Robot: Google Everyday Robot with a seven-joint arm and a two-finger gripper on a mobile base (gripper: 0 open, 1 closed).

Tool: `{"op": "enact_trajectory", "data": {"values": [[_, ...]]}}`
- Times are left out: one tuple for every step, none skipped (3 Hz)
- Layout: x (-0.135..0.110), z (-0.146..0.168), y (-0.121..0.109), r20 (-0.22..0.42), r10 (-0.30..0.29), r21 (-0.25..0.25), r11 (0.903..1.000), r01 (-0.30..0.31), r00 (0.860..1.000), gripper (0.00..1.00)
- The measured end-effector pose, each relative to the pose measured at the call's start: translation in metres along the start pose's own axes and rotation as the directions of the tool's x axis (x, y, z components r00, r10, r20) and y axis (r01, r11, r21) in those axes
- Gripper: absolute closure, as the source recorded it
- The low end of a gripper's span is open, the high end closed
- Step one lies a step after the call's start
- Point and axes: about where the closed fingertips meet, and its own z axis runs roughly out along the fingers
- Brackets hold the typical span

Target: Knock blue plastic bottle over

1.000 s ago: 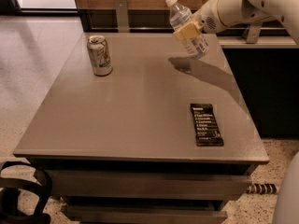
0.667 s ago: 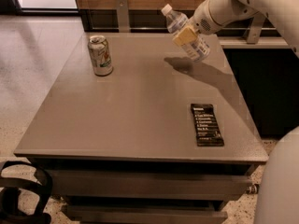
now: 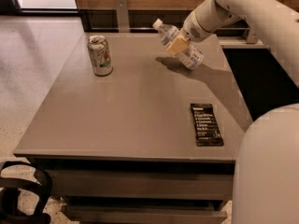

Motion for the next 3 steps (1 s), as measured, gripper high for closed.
{"op": "enact_trajectory", "data": {"values": [[0.003, 0.018, 0.011, -0.027, -0.004, -0.047, 0.9989, 0.003, 1.0, 1.0], [0.004, 0.03, 0.016, -0.042, -0.006, -0.075, 0.9972, 0.003, 0.999, 1.0], [0.004, 0.03, 0.016, -0.042, -0.006, -0.075, 0.9972, 0.003, 0.999, 1.0]]}}
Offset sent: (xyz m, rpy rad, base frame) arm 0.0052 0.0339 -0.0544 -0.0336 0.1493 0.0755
